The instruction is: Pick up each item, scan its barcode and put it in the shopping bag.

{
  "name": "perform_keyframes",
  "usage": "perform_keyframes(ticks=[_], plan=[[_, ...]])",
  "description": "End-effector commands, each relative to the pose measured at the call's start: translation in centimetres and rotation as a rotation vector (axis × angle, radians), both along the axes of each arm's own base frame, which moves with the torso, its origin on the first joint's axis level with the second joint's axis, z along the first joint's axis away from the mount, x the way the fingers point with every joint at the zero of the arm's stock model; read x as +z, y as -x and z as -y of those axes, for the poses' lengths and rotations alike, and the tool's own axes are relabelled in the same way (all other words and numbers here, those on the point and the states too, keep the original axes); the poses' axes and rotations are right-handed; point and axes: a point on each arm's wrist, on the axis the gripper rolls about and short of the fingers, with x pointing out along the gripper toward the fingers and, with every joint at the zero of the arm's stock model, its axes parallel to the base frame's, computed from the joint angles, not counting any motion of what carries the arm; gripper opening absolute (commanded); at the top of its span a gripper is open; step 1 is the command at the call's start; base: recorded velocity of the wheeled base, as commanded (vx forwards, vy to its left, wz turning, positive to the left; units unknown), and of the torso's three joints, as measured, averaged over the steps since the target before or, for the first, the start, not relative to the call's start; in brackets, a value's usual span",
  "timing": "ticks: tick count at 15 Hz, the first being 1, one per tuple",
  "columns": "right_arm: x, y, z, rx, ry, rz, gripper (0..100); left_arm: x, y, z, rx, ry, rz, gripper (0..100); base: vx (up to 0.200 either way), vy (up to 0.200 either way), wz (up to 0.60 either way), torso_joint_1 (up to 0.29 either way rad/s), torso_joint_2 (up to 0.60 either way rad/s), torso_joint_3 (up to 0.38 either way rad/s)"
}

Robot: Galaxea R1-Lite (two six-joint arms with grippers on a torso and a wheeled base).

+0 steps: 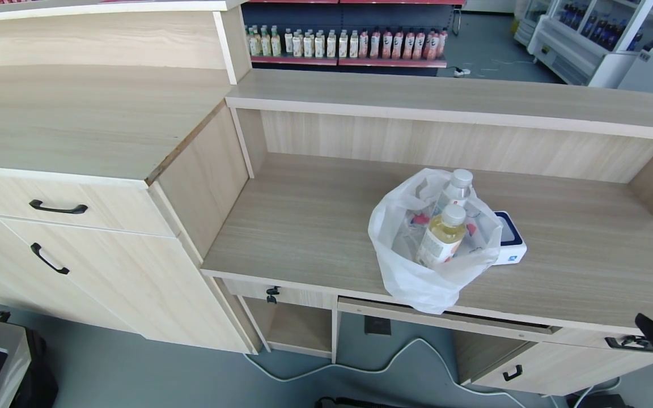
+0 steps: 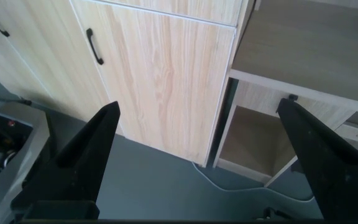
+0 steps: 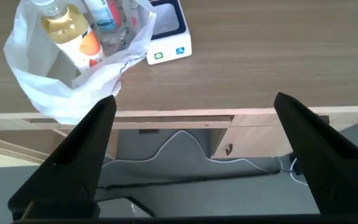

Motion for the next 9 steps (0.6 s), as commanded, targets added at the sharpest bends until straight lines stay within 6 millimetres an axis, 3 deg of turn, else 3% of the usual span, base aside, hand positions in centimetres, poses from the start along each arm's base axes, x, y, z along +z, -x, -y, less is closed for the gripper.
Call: perform_keyframes(ticks=[1, 5, 9], plan=[[-2.1, 6.2, -1.4, 0.046, 0.002, 0.101, 100, 0.0, 0.0, 0.0, 0.0, 0.0, 0.001, 100, 0.0, 0.0, 0.0, 0.0, 0.0, 0.0], [-5.4, 9.2, -1.5, 0.014, 0.038, 0.077, 100, 0.0, 0.0, 0.0, 0.0, 0.0, 0.001, 100, 0.0, 0.0, 0.0, 0.0, 0.0, 0.0], [-5.9, 9.3, -1.5, 0.035, 0.007, 0.036, 100, 0.0, 0.0, 0.0, 0.0, 0.0, 0.001, 100, 0.0, 0.0, 0.0, 0.0, 0.0, 0.0]])
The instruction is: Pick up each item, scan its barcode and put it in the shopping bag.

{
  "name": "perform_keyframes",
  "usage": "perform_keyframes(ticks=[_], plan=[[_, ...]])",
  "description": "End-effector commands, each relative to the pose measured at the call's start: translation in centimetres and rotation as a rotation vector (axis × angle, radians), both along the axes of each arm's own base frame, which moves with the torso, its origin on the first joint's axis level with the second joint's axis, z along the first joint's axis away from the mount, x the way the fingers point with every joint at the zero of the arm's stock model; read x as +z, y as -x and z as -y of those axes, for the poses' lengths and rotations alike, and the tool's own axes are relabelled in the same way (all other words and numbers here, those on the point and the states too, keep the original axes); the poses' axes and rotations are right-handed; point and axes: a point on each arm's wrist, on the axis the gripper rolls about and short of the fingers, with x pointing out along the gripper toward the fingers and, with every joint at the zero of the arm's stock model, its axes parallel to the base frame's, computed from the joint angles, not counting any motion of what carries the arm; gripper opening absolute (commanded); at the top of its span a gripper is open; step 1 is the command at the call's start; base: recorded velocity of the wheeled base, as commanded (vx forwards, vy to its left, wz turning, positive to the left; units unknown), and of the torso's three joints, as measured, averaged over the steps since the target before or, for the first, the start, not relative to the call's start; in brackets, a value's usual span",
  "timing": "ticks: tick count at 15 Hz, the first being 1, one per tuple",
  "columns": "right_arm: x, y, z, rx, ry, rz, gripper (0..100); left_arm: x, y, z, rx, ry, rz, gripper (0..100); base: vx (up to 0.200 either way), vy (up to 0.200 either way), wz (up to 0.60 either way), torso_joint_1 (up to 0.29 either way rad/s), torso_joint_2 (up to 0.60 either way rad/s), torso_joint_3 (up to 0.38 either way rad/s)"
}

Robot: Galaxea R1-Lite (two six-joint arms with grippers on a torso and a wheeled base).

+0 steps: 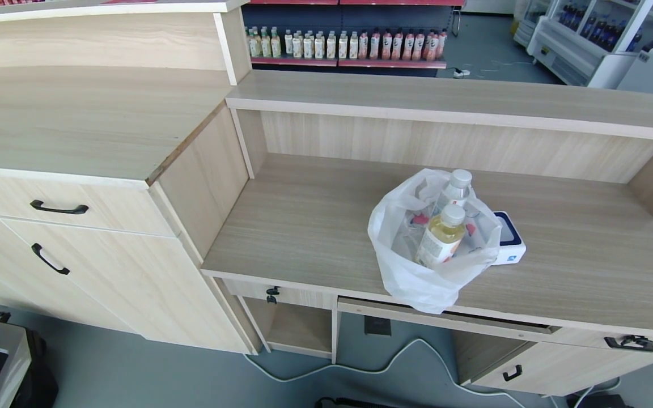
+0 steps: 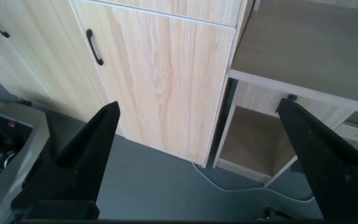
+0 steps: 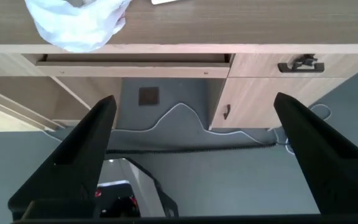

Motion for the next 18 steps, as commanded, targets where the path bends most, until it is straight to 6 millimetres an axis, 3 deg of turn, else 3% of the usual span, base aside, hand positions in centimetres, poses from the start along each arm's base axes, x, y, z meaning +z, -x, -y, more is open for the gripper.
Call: perform_keyframes(ticks=[1, 4, 18], plan=[[-0.13, 0.49, 0.02, 0.027, -0.011, 0.059, 100, 0.02, 0.0, 0.0, 0.0, 0.0, 0.002, 100, 0.0, 0.0, 0.0, 0.0, 0.0, 0.0], [-0.31, 1.06, 0.08, 0.056, -0.017, 0.132, 100, 0.0, 0.0, 0.0, 0.0, 0.0, 0.001, 100, 0.0, 0.0, 0.0, 0.0, 0.0, 0.0], [-0.31, 1.06, 0.07, 0.057, -0.014, 0.132, 100, 0.0, 0.0, 0.0, -0.002, 0.0, 0.001, 100, 0.0, 0.0, 0.0, 0.0, 0.0, 0.0]])
